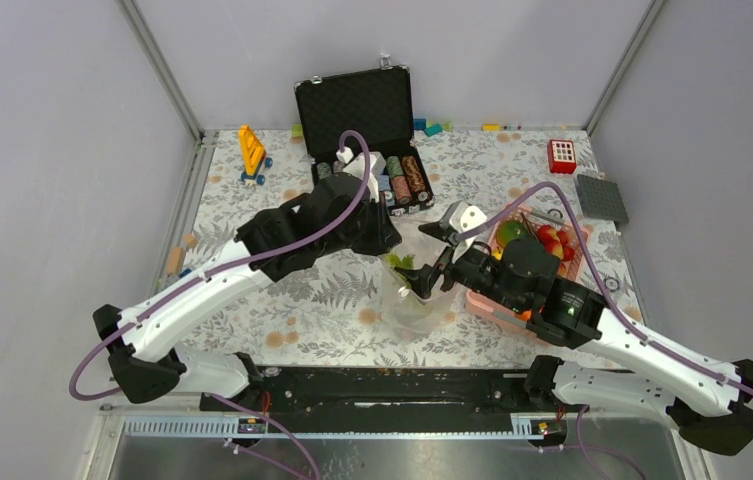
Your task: Place the food in the zip-top bag and seal the zipper
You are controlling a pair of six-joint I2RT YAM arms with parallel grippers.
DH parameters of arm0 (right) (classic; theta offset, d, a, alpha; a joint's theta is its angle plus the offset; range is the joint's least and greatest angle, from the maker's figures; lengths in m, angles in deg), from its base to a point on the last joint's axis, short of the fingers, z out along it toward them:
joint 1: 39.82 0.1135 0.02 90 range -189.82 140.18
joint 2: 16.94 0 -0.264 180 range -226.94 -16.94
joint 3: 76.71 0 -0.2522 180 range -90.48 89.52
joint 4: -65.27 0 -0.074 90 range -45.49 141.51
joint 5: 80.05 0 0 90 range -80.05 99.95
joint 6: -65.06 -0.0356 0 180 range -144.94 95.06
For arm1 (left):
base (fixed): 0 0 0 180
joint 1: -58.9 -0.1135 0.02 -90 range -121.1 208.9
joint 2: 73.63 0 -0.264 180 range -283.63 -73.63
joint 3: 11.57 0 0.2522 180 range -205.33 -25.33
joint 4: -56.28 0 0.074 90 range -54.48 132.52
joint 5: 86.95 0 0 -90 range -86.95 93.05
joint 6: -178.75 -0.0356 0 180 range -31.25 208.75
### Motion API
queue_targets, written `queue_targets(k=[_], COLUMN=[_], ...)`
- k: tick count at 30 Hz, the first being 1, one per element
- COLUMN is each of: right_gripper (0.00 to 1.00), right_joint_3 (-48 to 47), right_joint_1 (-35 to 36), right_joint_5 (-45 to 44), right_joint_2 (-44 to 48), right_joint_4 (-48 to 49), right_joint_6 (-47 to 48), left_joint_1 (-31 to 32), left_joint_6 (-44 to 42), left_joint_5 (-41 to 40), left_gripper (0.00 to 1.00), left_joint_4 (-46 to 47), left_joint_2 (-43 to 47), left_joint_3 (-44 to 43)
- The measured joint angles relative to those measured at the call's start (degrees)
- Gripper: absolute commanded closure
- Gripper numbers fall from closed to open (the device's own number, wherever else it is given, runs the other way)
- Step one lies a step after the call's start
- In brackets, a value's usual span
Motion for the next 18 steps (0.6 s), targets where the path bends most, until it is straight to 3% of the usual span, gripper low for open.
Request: queue_targets(k=[8,18], right_gripper=[0.00,0.02], right_joint_3=[-2.78,-5.03], right_joint_1=[0.48,0.35], right_joint_5=[-12.81,-24.87], right_joint_2=[-5.46,-3.89], right_joint_4=[5.29,15.13], right_joint_6=[-11.89,-15.02], left_joint_1=[-1.49,-4.00], left_joint_6=[-0.07,-0.04], left_joint_5=[-2.10,-11.89], left_gripper=[1.00,1.00], left_joint_4=[-0.20,-5.40], left_joint_2=[0.26,2.75], left_joint_3=[0.31,2.16])
